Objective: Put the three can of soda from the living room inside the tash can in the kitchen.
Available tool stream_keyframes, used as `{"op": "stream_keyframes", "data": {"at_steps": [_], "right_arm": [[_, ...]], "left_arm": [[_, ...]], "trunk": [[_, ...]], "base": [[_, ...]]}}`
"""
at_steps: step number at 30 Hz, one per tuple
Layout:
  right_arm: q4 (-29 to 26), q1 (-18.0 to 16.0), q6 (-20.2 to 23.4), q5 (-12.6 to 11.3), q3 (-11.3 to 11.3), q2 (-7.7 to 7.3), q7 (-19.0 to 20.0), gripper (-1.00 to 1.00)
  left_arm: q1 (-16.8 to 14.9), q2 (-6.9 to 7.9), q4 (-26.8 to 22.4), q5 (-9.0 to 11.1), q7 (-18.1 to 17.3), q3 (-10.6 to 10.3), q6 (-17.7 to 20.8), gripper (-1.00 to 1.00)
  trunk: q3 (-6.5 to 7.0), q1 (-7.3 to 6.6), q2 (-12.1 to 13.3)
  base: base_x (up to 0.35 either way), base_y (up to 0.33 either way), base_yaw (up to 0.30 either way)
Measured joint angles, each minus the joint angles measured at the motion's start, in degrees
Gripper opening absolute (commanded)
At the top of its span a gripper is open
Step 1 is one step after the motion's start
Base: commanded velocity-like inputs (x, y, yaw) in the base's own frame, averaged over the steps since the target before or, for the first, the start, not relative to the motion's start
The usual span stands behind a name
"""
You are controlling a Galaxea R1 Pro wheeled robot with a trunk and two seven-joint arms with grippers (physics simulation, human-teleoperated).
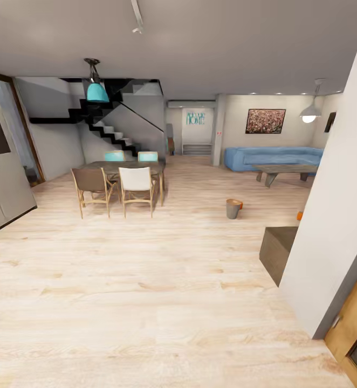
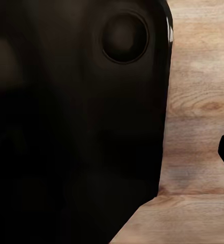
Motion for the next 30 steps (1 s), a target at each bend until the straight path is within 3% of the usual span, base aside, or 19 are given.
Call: {"op": "stream_keyframes", "data": {"at_steps": [30], "right_arm": [[-0.12,-0.09,-0.15,0.57,0.30,0.14,0.67,1.00]], "left_arm": [[-0.09,-0.35,-0.09,0.09,-0.52,0.10,0.09,1.00]], "trunk": [[0.00,0.00,0.01]], "base": [[0.000,0.000,0.000]]}}
